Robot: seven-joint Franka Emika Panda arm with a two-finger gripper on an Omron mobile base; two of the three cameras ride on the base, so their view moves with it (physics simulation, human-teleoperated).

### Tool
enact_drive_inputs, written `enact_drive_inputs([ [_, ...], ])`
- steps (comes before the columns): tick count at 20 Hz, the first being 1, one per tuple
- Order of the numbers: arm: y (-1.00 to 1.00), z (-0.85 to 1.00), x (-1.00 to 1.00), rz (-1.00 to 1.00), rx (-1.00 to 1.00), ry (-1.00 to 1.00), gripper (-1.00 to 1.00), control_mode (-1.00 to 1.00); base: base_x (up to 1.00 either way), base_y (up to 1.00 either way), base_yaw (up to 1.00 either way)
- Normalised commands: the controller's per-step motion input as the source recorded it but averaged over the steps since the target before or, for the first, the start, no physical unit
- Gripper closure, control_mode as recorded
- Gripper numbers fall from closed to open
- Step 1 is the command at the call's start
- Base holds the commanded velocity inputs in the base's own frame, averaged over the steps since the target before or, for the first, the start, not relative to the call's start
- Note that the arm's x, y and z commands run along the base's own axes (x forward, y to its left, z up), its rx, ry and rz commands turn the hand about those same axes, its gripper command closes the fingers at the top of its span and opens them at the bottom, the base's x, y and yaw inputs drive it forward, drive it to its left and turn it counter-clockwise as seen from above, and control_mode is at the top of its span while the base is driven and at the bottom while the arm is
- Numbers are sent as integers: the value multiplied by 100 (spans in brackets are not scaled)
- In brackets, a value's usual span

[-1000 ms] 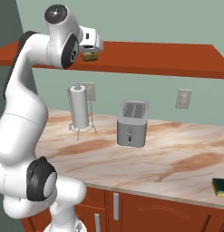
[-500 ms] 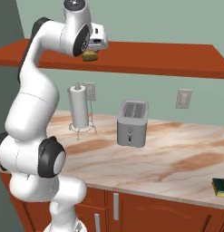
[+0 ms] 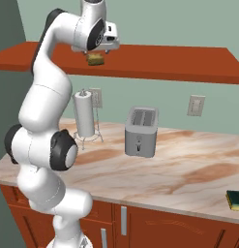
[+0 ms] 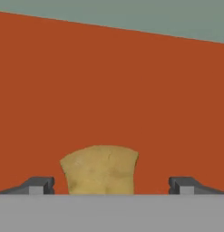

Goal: Open the cabinet. Pick the sponge and place it next to the sink. Then close the cabinet.

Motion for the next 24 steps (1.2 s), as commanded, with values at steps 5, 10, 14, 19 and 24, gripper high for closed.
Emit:
enact_drive_inputs([
  [5, -1, -10, 21, 5, -7, 5, -100, -100, 0, 0, 0],
  [10, 0, -15, 15, 2, -12, 3, -100, -100, 0, 0, 0],
  [14, 0, -17, 7, 1, -10, 2, -100, -100, 0, 0, 0],
  [19, 0, -21, 1, 1, -9, 2, -100, -100, 0, 0, 0],
  [24, 0, -21, -4, 0, -1, 0, -100, -100, 0, 0, 0],
])
